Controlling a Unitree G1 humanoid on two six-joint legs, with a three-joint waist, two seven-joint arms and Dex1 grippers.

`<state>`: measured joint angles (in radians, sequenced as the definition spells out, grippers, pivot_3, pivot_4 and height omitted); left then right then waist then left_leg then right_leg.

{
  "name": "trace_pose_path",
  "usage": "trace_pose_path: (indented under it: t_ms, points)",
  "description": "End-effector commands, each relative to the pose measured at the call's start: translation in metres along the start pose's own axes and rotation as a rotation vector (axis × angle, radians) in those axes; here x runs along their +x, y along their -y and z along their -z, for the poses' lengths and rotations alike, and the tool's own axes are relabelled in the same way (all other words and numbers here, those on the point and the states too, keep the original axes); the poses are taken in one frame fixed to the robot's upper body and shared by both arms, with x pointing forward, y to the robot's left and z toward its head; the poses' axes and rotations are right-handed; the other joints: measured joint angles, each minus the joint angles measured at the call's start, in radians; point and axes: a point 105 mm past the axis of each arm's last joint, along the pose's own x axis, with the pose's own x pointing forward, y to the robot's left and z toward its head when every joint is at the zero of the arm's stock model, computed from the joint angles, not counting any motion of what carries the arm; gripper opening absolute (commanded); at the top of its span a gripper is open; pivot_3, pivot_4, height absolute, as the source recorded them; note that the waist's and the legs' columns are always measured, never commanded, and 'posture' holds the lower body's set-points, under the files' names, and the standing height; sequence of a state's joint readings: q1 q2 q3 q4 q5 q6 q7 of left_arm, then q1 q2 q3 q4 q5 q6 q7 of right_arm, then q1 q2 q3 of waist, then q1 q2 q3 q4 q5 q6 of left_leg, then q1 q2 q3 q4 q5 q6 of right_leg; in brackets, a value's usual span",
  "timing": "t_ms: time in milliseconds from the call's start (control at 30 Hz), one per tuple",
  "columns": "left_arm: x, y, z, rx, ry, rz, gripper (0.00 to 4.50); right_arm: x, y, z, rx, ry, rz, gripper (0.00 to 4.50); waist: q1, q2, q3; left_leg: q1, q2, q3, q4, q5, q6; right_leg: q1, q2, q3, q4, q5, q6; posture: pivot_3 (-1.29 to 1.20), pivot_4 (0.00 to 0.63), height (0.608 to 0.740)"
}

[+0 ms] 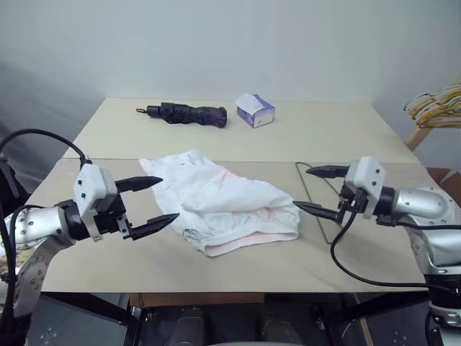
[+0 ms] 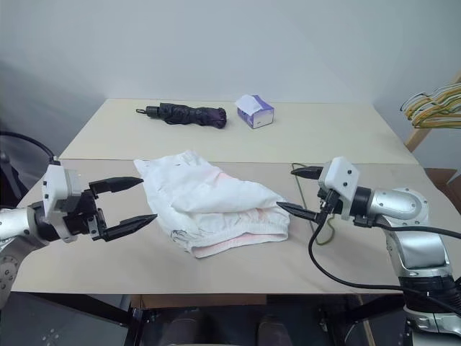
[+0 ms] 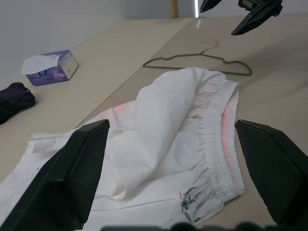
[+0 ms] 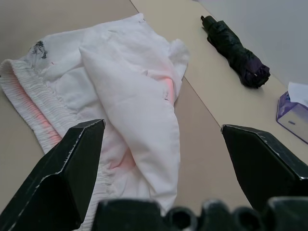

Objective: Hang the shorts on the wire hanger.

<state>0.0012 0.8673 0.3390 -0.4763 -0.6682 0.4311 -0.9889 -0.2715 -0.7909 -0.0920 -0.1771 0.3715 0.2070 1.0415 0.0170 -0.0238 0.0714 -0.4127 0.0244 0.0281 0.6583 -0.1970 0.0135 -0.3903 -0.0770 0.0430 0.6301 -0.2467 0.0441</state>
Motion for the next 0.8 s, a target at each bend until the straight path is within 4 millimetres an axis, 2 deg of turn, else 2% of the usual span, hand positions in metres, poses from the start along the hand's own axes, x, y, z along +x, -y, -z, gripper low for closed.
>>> trace_pose_path:
  t_ms: [33,300,367,567,633,800]
  points:
    - [-0.002,-0.003,-0.012,0.060,0.035,-0.021,4.50,-0.003,0.005,-0.011,-0.055,0.022,0.020,4.49,0.000,0.000,0.000,0.000,0.000,0.000,0.000,0.000,0.000,0.000,0.000,0.000,0.000,0.000,0.000,0.09,0.021,0.740]
    - [0.000,-0.004,-0.008,0.069,0.009,-0.010,4.50,-0.001,-0.009,-0.011,-0.072,0.023,-0.001,4.49,-0.001,0.000,0.000,0.000,0.000,0.000,0.000,0.000,0.000,0.000,0.000,0.000,0.000,0.000,0.000,0.08,0.018,0.740]
    - [0.001,-0.003,-0.008,0.070,0.012,-0.007,4.50,0.001,-0.019,-0.009,-0.096,0.003,-0.043,4.49,-0.001,0.000,0.000,0.000,0.000,0.000,0.000,0.000,0.000,0.000,0.000,0.000,0.000,0.000,0.001,0.09,0.018,0.740]
    - [0.000,-0.002,-0.007,0.064,0.018,-0.005,4.50,0.015,-0.055,0.026,-0.307,-0.170,-0.216,4.49,-0.003,0.000,0.000,0.000,0.000,0.001,0.000,-0.003,-0.005,0.000,0.000,0.000,0.000,-0.002,0.004,0.08,0.020,0.740]
    - [0.000,0.000,-0.006,0.061,0.016,-0.002,4.50,0.021,-0.059,0.029,-0.388,-0.168,-0.227,4.49,-0.004,0.000,0.000,0.000,0.000,0.001,0.000,-0.003,-0.005,0.000,0.000,0.000,0.000,-0.003,0.004,0.08,0.020,0.740]
    - [0.002,0.004,-0.005,0.052,0.021,0.004,4.50,0.031,-0.080,0.024,-0.436,-0.107,-0.295,4.49,-0.005,0.000,0.000,0.000,0.000,0.001,0.000,-0.003,-0.005,0.000,0.001,0.000,0.000,-0.003,0.004,0.08,0.023,0.740]
